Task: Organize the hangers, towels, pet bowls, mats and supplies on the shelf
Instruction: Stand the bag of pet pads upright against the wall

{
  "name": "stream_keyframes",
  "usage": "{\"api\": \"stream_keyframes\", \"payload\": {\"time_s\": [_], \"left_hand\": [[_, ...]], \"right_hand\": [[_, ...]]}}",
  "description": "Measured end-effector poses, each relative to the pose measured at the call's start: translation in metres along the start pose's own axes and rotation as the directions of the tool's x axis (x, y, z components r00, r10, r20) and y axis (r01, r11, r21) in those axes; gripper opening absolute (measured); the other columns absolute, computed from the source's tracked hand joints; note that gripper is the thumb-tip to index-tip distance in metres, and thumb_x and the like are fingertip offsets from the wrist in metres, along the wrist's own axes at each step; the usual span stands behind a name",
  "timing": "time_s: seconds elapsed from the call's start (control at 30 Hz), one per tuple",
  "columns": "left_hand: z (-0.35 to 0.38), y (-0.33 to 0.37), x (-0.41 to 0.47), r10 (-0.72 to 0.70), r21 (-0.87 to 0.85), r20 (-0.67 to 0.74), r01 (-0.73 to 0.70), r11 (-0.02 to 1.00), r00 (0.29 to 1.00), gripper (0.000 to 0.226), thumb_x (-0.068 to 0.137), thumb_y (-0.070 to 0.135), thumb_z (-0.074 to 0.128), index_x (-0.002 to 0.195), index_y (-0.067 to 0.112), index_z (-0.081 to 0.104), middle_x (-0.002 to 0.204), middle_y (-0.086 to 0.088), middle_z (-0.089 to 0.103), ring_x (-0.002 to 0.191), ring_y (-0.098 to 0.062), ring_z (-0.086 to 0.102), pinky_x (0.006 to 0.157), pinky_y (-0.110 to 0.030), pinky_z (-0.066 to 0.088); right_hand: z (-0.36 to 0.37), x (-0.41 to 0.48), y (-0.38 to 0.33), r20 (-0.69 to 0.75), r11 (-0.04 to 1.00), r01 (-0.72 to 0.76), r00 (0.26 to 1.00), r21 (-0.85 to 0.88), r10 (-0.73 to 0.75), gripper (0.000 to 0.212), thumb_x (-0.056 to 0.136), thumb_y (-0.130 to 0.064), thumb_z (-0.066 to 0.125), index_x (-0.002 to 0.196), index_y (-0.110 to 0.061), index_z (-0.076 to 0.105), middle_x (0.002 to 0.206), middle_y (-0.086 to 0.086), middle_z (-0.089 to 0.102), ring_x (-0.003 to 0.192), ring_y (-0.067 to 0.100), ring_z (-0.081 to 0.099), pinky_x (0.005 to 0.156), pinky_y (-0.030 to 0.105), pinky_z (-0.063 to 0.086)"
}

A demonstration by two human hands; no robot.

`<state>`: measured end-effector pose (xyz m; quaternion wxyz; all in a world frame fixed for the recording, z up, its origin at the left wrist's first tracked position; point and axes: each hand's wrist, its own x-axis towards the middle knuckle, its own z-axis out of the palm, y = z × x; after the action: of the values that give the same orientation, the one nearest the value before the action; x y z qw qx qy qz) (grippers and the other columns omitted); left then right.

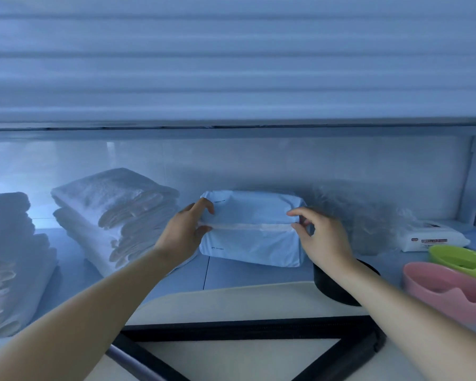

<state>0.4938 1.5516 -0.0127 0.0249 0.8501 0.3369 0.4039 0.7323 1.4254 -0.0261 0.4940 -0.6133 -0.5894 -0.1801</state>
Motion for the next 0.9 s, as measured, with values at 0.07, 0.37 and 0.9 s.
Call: {"api": "stream_keyframes", "payload": {"time_s": [0.07, 0.37, 0.9], "left_hand": [[-0.008, 0.008, 0.002, 0.019, -0.025, -0.048, -0.021, 0.999, 0.999, 0.027, 0.085, 0.007, 0.062, 0.102, 0.021, 0.047, 0.078, 0.005, 0.048, 0.071, -0.023, 0.051, 0.066, -0.034, 0.045], [-0.015, 0.024, -0.015, 0.044, -0.103, -0.15, -0.06, 0.993, 0.988, 0.034, 0.085, 0.006, 0.061, 0.09, 0.032, 0.04, 0.09, 0.005, 0.052, 0.074, -0.021, 0.059, 0.066, -0.037, 0.048], [-0.043, 0.042, 0.003, -0.008, -0.295, -0.348, -0.102, 0.95, 0.937, 0.038, 0.089, 0.002, 0.053, 0.092, 0.039, 0.047, 0.099, 0.012, 0.053, 0.074, 0.0, 0.052, 0.061, -0.005, 0.038]], "right_hand": [[-0.006, -0.002, -0.002, 0.021, 0.992, 0.123, 0.992, -0.033, -0.122, 0.024, 0.078, -0.014, 0.074, 0.102, -0.018, 0.07, 0.101, -0.006, 0.057, 0.085, 0.007, 0.051, 0.069, 0.009, 0.037], [-0.019, -0.025, 0.009, 0.404, 0.897, 0.303, 0.901, -0.323, -0.158, 0.09, 0.066, -0.042, 0.081, 0.142, -0.029, 0.035, 0.152, 0.016, 0.019, 0.135, 0.029, 0.035, 0.099, 0.028, 0.036], [-0.035, 0.004, 0.008, 0.022, 0.924, 0.378, 0.926, -0.059, -0.377, 0.057, 0.062, -0.028, 0.084, 0.114, -0.035, 0.06, 0.137, -0.007, 0.044, 0.097, 0.013, 0.061, 0.078, 0.021, 0.05]]}}
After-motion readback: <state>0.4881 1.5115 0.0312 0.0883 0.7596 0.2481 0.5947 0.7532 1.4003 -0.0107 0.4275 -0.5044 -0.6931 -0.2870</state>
